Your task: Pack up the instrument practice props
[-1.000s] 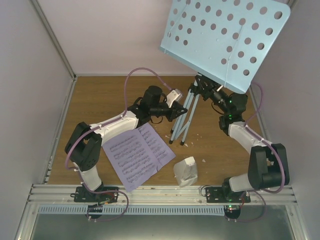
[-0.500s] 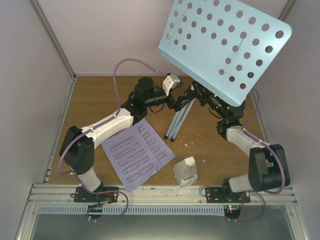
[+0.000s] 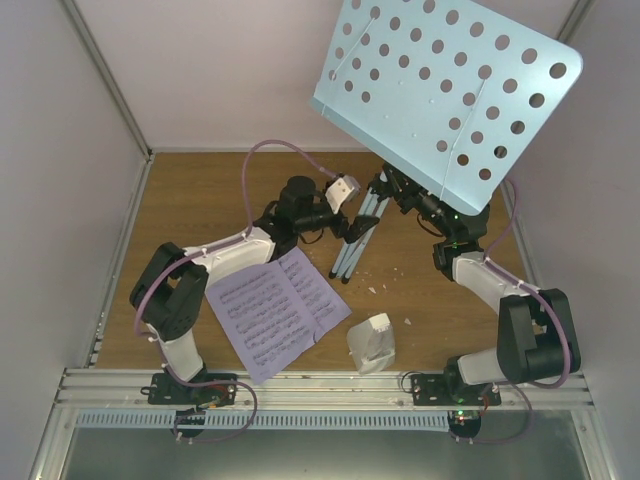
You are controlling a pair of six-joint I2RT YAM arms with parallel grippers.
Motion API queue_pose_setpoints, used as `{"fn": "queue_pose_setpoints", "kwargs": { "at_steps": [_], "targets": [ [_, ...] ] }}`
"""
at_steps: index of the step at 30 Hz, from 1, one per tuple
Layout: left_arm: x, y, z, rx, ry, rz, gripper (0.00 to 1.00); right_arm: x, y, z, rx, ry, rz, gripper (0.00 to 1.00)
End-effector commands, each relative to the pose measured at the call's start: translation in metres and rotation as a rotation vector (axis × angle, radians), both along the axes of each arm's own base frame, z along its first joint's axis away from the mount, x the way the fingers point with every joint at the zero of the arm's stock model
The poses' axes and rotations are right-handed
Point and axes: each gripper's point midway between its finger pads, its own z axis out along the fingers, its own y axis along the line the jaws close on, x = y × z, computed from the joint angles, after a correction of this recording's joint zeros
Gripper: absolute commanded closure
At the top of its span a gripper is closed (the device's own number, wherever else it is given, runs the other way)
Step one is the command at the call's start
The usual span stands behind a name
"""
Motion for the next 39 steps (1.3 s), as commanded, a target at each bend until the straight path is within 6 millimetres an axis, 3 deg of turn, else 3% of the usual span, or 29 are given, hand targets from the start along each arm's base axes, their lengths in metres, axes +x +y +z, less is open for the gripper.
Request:
{"fn": "queue_pose_setpoints", "kwargs": {
  "at_steps": [1,8,17,26,33,39],
  "targets": [
    [0.002,-0.008,-0.012,-0.003,-0.054,-0.012,0.01,-0.017,0.02,-0.013,-0.024,0.03,0.11,0.99],
    [0.003,-0.015,-0.04,0.047,-0.036,-0.021,0.02,-0.018,0.017,-0.011,-0.022,0.022,0.089,1.0],
    [-0.003,-0.024,-0.052,0.081,-0.057,-0.041,0.5,-0.022,0.008,-0.005,0.007,0.012,0.038,0.99],
    [0.0,-0.031,-0.021,0.062,-0.117,-0.034,0.84,-0.023,-0.019,0.003,0.035,0.011,-0.094,1.0],
    [-0.006,-0.045,0.027,0.083,-0.14,-0.112,0.93,-0.019,-0.049,0.003,0.067,0.104,-0.26,1.0],
    [-0.013,-0.035,0.049,0.153,-0.153,-0.107,0.98,-0.02,-0.067,0.001,0.104,0.145,-0.356,1.0]
  ]
}}
